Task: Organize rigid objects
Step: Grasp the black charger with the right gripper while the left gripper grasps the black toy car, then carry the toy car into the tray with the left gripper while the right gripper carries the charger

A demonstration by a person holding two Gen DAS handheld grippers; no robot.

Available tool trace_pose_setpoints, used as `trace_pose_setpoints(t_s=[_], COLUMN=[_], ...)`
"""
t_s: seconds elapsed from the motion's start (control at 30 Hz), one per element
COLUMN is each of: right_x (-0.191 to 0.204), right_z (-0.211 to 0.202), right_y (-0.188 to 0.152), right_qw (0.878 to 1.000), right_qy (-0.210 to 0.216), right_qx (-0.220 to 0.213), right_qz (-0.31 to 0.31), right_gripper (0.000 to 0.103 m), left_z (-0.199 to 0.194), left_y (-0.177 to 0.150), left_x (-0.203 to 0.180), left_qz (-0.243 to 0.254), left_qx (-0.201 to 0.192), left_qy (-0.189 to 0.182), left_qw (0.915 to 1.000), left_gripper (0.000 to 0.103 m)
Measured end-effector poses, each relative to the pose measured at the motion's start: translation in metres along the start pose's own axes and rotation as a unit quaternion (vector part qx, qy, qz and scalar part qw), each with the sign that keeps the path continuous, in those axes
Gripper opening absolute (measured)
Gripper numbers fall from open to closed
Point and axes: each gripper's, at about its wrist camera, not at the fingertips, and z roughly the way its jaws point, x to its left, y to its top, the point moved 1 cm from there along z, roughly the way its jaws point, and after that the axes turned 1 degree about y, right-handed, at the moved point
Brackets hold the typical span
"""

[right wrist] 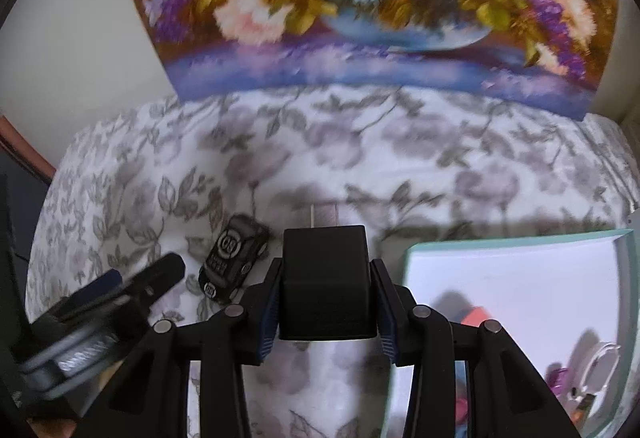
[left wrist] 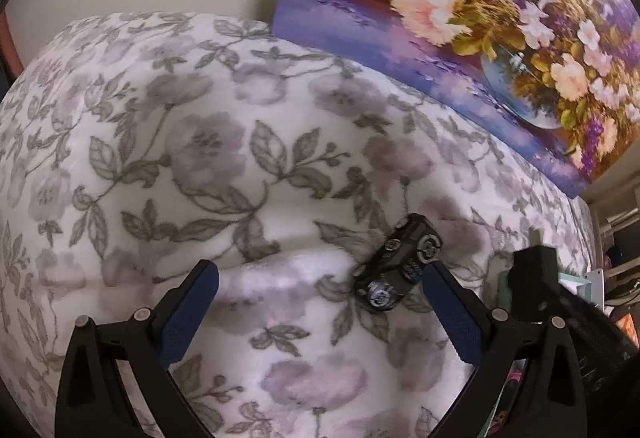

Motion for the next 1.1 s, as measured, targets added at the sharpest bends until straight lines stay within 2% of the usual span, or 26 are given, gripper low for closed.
trace_pose_setpoints(t_s=[0.13, 0.3, 0.33, 0.43, 0.53, 0.7, 0.8, 0.93, 1.1], right_x=[-0.01, -0.022, -0.023, -0.029, -0.033, -0.041, -0.045, -0.048, -0.05], right_z=[-0.014, -0.021, -0.022, -0.024, -0.025, -0.021, -0.019, -0.02, -0.033], right_y=[0.007, 0.011, 0.011, 0.014, 0.016, 0.016, 0.014, 0.012, 0.005], right_qw=[1.0, 1.0, 1.0, 1.0, 1.0, 1.0, 1.0, 1.0, 1.0], right_qy=[-0.015, -0.019, -0.021, -0.022, -0.021, -0.023, -0.02, -0.015, -0.007], right_qx=[-0.016, -0.019, -0.019, -0.02, -0.02, -0.016, -0.013, -0.011, -0.016], right_qz=[-0.004, -0.008, -0.009, -0.009, -0.006, -0.001, 0.004, 0.011, 0.021], right_gripper=[0.044, 0.044, 0.044, 0.044, 0.044, 0.044, 0.044, 0.044, 0.044], left_z=[0.007, 0.015, 0.017, 0.023, 0.033, 0.04, 0.042, 0.033, 0.011], left_y=[-0.002, -0.006, -0.008, -0.008, -0.01, -0.011, -0.012, -0.014, -0.018], left_x=[-0.017, -0.039, -0.043, -0.054, -0.064, -0.074, -0.077, -0.078, -0.083], left_qz=[0.032, 0.075, 0.084, 0.106, 0.128, 0.149, 0.161, 0.166, 0.16], left_qx=[-0.002, -0.001, -0.004, -0.005, -0.002, -0.004, -0.007, -0.012, -0.02], left_qy=[0.01, 0.001, 0.005, 0.016, 0.025, 0.043, 0.061, 0.057, 0.047], left_qw=[0.9994, 0.9972, 0.9964, 0.9942, 0.9914, 0.9879, 0.985, 0.9845, 0.9858], left_gripper=[0.101, 0.1, 0.098, 0.083, 0.079, 0.064, 0.042, 0.037, 0.037])
